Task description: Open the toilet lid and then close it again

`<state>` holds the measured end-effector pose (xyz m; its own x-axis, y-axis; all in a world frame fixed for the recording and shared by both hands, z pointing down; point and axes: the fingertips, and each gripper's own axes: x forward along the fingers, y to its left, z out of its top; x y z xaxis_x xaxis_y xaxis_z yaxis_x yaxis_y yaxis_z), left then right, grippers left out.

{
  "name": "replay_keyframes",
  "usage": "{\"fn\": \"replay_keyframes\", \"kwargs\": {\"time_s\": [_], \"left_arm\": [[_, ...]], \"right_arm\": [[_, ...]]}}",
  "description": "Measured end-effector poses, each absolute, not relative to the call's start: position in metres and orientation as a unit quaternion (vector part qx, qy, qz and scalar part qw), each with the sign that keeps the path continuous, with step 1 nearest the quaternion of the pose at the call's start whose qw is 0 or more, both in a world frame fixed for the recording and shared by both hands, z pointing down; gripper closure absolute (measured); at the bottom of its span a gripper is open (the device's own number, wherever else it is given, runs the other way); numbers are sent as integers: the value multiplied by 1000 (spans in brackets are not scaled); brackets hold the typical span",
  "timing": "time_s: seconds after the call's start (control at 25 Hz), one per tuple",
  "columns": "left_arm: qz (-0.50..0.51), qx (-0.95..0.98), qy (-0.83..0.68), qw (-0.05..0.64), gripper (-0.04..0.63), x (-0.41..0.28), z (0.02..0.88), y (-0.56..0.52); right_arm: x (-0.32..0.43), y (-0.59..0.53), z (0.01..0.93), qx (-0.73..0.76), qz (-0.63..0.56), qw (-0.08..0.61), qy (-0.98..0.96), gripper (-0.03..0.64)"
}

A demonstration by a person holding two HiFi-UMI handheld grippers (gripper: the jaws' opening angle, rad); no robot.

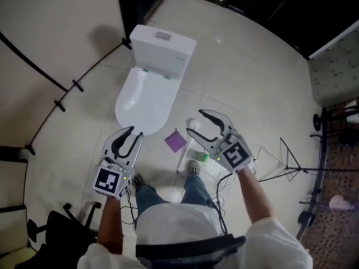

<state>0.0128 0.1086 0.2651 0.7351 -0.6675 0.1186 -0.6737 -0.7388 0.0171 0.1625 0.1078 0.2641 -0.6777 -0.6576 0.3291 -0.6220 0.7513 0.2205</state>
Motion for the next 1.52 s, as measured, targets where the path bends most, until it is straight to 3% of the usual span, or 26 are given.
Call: {"fn": "replay_keyframes", "kwargs": {"time_s": [0.28, 0.64, 1.04, 1.52], "left_arm": [[86, 861, -495, 74, 491, 73, 336, 95], [172, 825, -538, 29, 488, 80, 468, 55], [226, 828, -512, 0, 485, 86, 643, 48], [221, 820, -528, -3, 485, 71, 683, 50]], "right_arm": [[230, 55, 334, 205, -117, 275, -932, 366], [213, 25, 513, 29, -280, 379, -882, 366], [167, -6, 711, -49, -402, 393, -826, 365], [142, -11, 760, -99, -482, 380, -783, 366]]}}
